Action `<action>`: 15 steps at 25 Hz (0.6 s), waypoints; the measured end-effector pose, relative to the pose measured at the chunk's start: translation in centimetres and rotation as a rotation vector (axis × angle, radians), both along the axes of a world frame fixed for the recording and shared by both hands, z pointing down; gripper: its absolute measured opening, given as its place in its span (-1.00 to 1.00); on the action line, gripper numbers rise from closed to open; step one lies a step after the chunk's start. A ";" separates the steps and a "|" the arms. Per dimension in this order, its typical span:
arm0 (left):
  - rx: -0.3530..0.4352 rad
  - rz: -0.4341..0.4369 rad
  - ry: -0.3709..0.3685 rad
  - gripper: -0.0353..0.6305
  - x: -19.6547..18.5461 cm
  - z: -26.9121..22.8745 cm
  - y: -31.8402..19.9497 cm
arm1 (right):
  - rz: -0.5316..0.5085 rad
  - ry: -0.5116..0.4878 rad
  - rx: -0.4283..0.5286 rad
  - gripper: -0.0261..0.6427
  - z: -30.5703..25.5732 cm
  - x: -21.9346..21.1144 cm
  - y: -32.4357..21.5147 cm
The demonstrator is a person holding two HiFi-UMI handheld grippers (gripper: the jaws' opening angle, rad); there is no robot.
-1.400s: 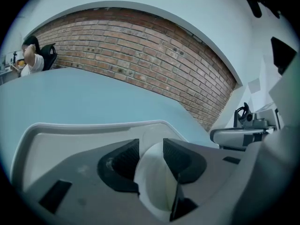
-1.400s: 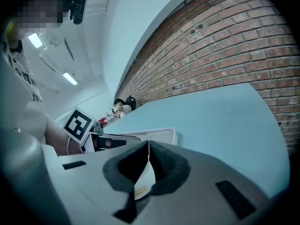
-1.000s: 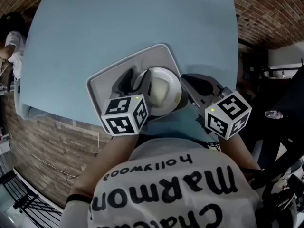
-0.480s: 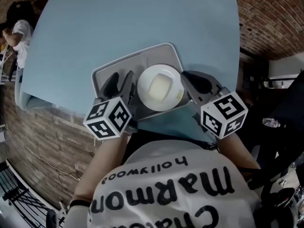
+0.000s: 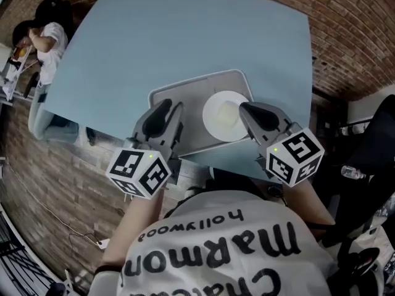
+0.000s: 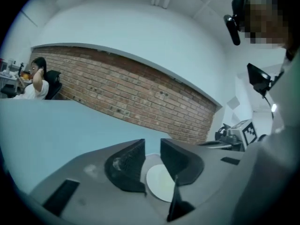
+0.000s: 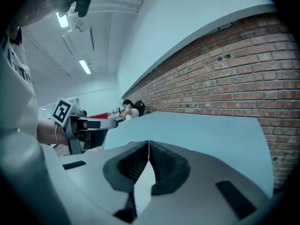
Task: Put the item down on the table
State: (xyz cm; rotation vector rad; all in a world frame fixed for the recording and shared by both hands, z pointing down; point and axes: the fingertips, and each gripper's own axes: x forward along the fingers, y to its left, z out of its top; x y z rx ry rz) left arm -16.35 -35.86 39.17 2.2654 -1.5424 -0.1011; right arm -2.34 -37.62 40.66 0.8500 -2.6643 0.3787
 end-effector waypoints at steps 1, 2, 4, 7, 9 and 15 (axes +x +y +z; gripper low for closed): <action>0.036 0.042 0.009 -0.70 0.2 -1.1 1.1 | 0.014 -0.006 0.008 -0.89 -0.6 -0.1 0.6; 0.068 0.081 0.019 -0.79 0.3 -2.1 2.3 | 0.032 -0.014 0.014 -0.89 -1.1 -0.2 1.2; 0.108 0.139 0.017 -0.82 -0.1 -3.4 4.8 | 0.070 -0.025 0.020 -0.89 -1.8 -0.3 2.8; 0.123 0.151 -0.012 -0.82 -1.8 -3.9 7.9 | 0.114 -0.016 0.029 -0.89 -2.1 -0.5 5.5; 0.117 0.135 0.015 -0.82 -3.1 -3.9 9.3 | 0.130 -0.007 0.039 -0.89 -2.3 -0.8 7.5; 0.121 0.150 0.071 -0.82 -4.2 -4.2 12.8 | 0.169 0.015 0.060 -0.89 -3.3 -1.6 12.4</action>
